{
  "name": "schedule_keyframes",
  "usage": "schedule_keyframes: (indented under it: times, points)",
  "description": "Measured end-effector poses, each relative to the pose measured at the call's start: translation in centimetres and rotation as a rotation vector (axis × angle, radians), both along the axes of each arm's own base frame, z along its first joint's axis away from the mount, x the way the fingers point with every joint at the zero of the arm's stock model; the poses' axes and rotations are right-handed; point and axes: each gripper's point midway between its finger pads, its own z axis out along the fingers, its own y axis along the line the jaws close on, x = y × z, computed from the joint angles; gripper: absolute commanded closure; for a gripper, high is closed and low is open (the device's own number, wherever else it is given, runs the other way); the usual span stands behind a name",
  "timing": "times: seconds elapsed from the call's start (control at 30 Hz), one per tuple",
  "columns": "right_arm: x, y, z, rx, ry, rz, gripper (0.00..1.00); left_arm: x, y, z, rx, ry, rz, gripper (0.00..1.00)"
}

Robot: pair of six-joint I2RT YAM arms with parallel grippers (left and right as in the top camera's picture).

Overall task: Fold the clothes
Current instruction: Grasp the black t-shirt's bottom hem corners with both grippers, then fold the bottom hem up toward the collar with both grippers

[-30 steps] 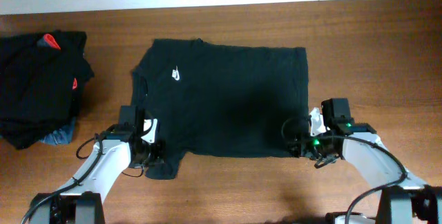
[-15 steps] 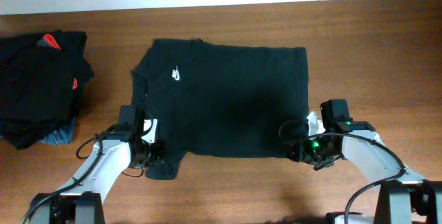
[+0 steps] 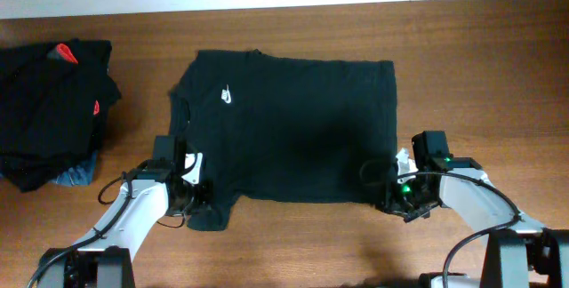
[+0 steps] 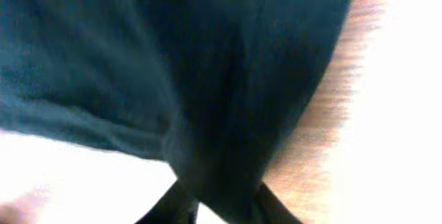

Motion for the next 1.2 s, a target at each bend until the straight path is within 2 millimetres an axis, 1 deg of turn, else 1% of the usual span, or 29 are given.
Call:
schedule_keyframes:
  times: [0.03, 0.2, 0.33, 0.4, 0.5, 0.57, 0.67, 0.8, 0.87, 0.93, 1.03, 1.1, 1.2]
  points:
    - [-0.1, 0.0, -0.1, 0.0, 0.006, -0.002, 0.96, 0.0, 0.0, 0.0, 0.0, 0.0, 0.0, 0.99]
    - [-0.5, 0.0, -0.2, 0.001, 0.027, -0.016, 0.96, 0.0, 0.0, 0.0, 0.0, 0.001, 0.0, 1.0]
    - [-1.5, -0.6, -0.1, -0.041, 0.094, -0.021, 0.96, -1.3, 0.2, 0.1, 0.012, 0.064, 0.0, 0.99]
    - [-1.1, -1.2, 0.5, -0.075, 0.104, -0.02, 0.96, -1.8, 0.5, 0.1, 0.03, 0.1, 0.002, 1.0]
    - [0.7, -2.1, 2.0, -0.123, 0.075, -0.021, 0.96, -1.6, 0.8, 1.1, 0.047, 0.122, 0.002, 1.0]
    - [2.5, -2.6, 3.3, -0.151, 0.029, -0.023, 0.95, -0.7, 0.8, 2.2, 0.052, 0.11, 0.003, 0.99]
    - [4.0, -3.0, 4.5, -0.17, -0.013, -0.027, 0.94, 1.1, 0.8, 3.8, 0.054, 0.065, 0.004, 0.99]
    - [4.4, -3.1, 4.8, -0.177, -0.024, -0.028, 0.93, 3.2, 0.9, 5.6, 0.067, 0.003, 0.008, 0.99]
    - [4.4, -3.1, 4.8, -0.178, -0.024, -0.028, 0.93, 4.5, 1.1, 6.8, 0.078, -0.048, 0.011, 1.0]
    - [4.6, -3.1, 4.8, -0.18, -0.033, -0.029, 0.91, 5.7, 1.3, 7.6, 0.088, -0.098, 0.015, 0.99]
    - [5.6, -3.2, 4.8, -0.184, -0.072, -0.032, 0.89, 7.5, 1.3, 8.4, 0.091, -0.173, 0.02, 0.99]
    - [6.1, -3.3, 4.9, -0.186, -0.094, -0.035, 0.88, 8.2, 1.4, 8.6, 0.095, -0.203, 0.024, 0.99]
    - [6.6, -3.4, 4.9, -0.191, -0.114, -0.037, 0.87, 9.5, 1.4, 9.0, 0.096, -0.26, 0.028, 0.96]
